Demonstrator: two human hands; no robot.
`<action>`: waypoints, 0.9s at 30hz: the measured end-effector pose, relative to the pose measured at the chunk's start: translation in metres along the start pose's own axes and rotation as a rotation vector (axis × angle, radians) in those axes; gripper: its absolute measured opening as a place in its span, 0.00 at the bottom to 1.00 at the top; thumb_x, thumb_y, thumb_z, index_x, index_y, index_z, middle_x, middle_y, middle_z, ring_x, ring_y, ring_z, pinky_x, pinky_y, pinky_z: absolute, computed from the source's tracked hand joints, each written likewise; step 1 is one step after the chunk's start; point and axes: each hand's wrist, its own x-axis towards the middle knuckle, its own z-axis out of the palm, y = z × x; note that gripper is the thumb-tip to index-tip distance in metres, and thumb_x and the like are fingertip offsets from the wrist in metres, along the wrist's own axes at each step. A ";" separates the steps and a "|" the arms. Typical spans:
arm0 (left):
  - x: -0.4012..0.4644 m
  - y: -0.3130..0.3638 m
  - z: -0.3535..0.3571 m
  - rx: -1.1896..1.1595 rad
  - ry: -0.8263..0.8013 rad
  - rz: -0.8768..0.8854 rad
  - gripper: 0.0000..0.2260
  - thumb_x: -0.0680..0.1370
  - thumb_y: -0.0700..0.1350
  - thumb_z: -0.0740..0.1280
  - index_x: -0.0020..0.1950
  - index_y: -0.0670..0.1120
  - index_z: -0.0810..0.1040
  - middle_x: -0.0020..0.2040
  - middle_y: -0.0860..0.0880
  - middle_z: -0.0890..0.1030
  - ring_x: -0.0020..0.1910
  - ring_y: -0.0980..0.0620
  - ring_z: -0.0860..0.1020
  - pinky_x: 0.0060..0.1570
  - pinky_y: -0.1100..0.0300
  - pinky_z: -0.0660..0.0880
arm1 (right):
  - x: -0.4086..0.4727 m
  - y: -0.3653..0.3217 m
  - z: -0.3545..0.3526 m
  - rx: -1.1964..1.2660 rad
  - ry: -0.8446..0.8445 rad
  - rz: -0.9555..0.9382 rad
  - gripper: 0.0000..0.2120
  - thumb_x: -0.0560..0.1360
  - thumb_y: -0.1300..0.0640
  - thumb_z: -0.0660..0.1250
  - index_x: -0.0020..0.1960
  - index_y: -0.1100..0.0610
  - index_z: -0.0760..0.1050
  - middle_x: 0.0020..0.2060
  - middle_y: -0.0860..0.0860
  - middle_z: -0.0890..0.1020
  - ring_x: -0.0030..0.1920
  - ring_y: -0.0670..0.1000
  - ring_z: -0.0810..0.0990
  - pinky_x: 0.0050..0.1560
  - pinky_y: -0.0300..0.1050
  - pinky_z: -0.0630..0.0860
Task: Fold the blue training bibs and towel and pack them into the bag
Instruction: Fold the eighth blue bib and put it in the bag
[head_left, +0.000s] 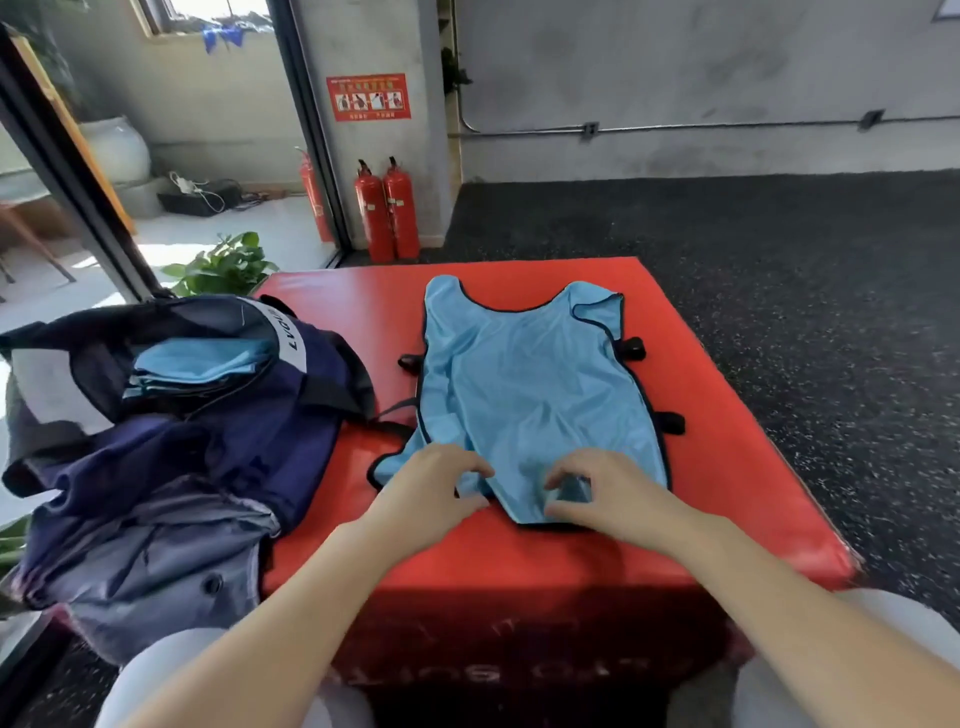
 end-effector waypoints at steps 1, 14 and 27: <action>-0.002 -0.004 -0.001 0.047 -0.040 0.008 0.15 0.74 0.49 0.75 0.60 0.53 0.82 0.56 0.56 0.82 0.58 0.56 0.75 0.62 0.58 0.70 | -0.002 0.001 0.002 -0.030 -0.043 -0.025 0.11 0.72 0.45 0.75 0.53 0.46 0.82 0.49 0.42 0.82 0.51 0.40 0.78 0.55 0.39 0.74; -0.005 -0.022 0.004 0.166 -0.163 0.047 0.08 0.80 0.42 0.66 0.54 0.47 0.84 0.52 0.50 0.82 0.55 0.50 0.76 0.59 0.51 0.72 | -0.001 0.016 0.016 -0.097 -0.082 -0.129 0.05 0.75 0.50 0.74 0.48 0.51 0.85 0.53 0.42 0.81 0.57 0.42 0.76 0.62 0.42 0.71; 0.031 -0.003 -0.019 -0.391 0.171 -0.347 0.05 0.81 0.35 0.62 0.49 0.42 0.76 0.42 0.43 0.80 0.29 0.56 0.82 0.29 0.65 0.77 | 0.023 0.016 -0.015 0.280 0.168 0.169 0.04 0.80 0.55 0.69 0.46 0.52 0.77 0.34 0.41 0.82 0.22 0.46 0.75 0.27 0.34 0.68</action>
